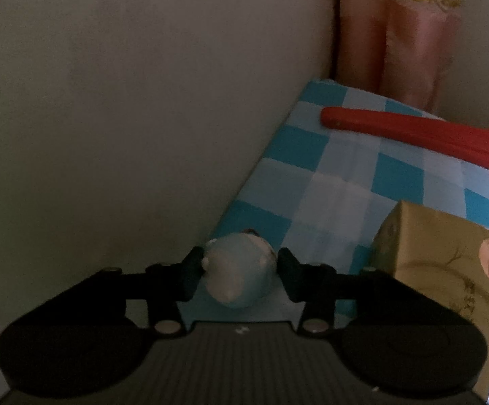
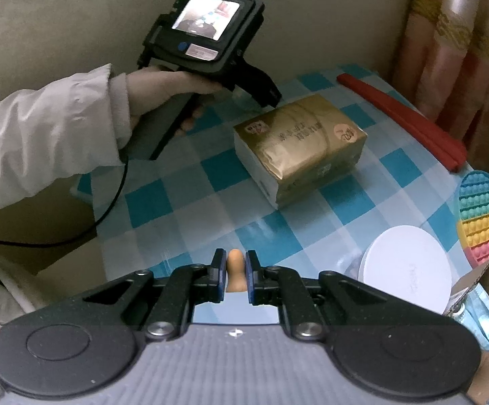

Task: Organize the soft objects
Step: 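Close the left tool on the white plush toy while the right tool holds the orange item, then carry the plush toy and orange item to the cardboard box and release both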

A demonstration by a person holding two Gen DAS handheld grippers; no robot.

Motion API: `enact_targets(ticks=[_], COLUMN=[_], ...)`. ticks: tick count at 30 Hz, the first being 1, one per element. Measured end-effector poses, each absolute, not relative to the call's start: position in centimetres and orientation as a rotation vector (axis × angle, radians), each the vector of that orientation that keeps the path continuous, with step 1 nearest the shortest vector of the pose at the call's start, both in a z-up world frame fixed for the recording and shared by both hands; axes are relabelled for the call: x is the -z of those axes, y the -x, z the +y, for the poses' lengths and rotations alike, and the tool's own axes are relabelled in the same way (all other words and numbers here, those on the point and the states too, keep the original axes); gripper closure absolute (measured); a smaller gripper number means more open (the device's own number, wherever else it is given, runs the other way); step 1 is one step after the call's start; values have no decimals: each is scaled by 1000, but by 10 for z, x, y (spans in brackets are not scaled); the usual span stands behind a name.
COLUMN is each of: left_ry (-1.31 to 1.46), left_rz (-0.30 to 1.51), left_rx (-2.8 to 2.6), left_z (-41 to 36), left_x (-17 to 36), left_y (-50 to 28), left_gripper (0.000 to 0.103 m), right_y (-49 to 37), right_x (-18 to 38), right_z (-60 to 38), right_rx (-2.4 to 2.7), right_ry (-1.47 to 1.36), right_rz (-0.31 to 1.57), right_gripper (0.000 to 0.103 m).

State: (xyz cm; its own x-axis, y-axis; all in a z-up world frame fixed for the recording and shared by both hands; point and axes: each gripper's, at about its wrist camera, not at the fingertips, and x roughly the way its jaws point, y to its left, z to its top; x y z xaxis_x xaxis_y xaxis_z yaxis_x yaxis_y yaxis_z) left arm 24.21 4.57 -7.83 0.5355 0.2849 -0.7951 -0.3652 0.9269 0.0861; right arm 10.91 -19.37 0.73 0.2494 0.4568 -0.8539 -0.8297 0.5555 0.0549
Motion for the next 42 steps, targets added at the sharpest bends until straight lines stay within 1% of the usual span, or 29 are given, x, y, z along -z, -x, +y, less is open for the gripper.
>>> enact_targets(ticks=[8, 22, 30, 42], left_ry=[91, 96, 62, -19], left_rz=[902, 879, 870, 821], left_rx=[-332, -138, -17, 221], left_z=[39, 29, 2, -69], left_x=[61, 26, 15, -13], left_y=[-229, -142, -110, -104], left_gripper=[59, 59, 59, 59], right_y=[-104, -85, -79, -73], right_x=[-9, 2, 1, -14], right_z=[-194, -208, -228, -283], right_rx=[-881, -733, -615, -473], right_ry=[434, 347, 314, 224], right_rz=[968, 999, 991, 963], right_gripper=[89, 89, 89, 89])
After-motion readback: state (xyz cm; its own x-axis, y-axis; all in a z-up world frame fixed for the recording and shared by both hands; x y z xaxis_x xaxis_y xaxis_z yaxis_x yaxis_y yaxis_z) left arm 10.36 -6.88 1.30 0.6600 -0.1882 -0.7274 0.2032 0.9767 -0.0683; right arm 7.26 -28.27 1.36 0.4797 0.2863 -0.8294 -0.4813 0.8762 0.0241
